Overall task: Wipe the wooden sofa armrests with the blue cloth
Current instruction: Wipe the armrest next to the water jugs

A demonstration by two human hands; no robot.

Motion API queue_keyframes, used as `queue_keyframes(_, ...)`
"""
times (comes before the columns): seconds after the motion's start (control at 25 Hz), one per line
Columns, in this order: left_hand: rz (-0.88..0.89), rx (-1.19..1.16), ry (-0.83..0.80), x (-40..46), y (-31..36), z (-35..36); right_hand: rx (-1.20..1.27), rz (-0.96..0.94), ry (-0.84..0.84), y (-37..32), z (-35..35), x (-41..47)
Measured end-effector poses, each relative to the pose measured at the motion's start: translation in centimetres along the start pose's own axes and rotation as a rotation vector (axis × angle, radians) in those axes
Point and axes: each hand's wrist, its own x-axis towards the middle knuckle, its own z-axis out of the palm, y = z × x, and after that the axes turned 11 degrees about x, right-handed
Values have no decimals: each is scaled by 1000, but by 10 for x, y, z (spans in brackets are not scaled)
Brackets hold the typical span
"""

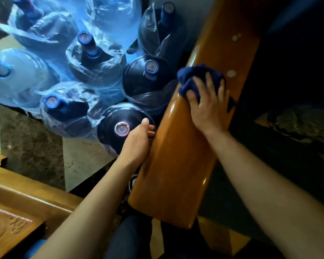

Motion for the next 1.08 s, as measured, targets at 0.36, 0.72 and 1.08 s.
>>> queue_keyframes(0.36, 147, 254, 192, 52, 103, 58, 73, -28, -226, 40, -17, -97)
queue_keyframes(0.72, 250, 262, 257, 146, 192, 96, 7, -204, -98, 83, -36, 193)
queue_keyframes(1.08, 279, 180, 225, 174, 234, 104, 20, 278, 207, 66, -36, 210)
